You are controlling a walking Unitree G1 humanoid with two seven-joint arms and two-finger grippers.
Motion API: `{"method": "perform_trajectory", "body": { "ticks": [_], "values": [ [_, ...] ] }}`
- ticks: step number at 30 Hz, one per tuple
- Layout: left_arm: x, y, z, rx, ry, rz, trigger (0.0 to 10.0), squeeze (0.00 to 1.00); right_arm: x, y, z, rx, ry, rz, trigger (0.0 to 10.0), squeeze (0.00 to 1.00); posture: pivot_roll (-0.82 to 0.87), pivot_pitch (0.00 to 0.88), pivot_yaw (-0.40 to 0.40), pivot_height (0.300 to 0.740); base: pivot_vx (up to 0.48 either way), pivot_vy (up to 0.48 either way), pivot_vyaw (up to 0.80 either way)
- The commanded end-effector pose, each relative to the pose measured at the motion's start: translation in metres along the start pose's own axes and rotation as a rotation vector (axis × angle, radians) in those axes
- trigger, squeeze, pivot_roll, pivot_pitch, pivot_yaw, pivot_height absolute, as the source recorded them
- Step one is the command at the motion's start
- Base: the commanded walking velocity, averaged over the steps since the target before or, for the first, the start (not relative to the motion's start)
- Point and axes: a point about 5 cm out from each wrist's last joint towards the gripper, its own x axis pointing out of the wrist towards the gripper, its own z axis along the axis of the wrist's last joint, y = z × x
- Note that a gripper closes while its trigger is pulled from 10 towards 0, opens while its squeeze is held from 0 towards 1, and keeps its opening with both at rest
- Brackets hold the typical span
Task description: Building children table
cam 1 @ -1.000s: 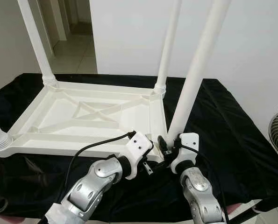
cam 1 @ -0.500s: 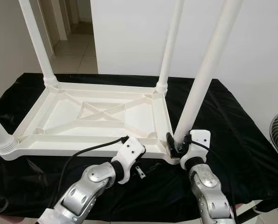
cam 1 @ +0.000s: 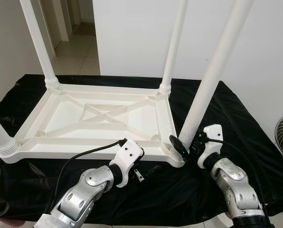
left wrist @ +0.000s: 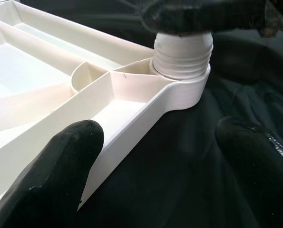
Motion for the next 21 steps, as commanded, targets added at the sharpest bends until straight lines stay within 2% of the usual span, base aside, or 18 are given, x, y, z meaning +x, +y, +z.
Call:
{"method": "perform_trajectory", "body": {
  "ticks": [1, 8, 9, 10, 11, 21],
  "values": [
    [0.001, -0.005, 0.004, 0.011, -0.009, -0.094, 10.0, 0.00, 0.002, -0.004, 0.000, -0.029, 0.002, 0.077, 10.0, 0.00, -0.01, 0.000, -0.038, 0.740, 0.000, 0.000, 0.00],
    [0.001, -0.005, 0.006, 0.015, -0.015, -0.097, 10.0, 0.00, 0.012, -0.009, -0.004, -0.060, 0.012, 0.132, 10.0, 0.00, 0.00, 0.000, -0.034, 0.740, 0.000, 0.000, 0.00],
    [0.002, -0.006, 0.007, 0.016, -0.017, -0.098, 10.0, 0.00, 0.016, -0.010, -0.004, -0.071, 0.011, 0.153, 4.9, 0.00, 0.00, 0.000, -0.033, 0.740, 0.000, 0.000, 0.00],
    [0.002, -0.006, 0.008, 0.017, -0.019, -0.098, 10.0, 0.00, 0.020, -0.009, -0.004, -0.075, 0.012, 0.169, 3.3, 0.00, 0.01, 0.000, -0.034, 0.740, 0.000, 0.000, 0.00],
    [0.003, -0.006, 0.009, 0.017, -0.023, -0.099, 10.0, 0.00, 0.023, -0.009, -0.005, -0.076, 0.016, 0.197, 0.0, 0.00, 0.01, 0.000, -0.036, 0.740, 0.000, 0.000, 0.00],
    [0.006, -0.009, 0.014, 0.014, -0.036, -0.106, 10.0, 0.00, 0.028, -0.008, -0.013, -0.061, 0.026, 0.274, 0.0, 0.00, 0.01, 0.000, -0.038, 0.740, 0.000, 0.000, 0.00]
  ]
}}
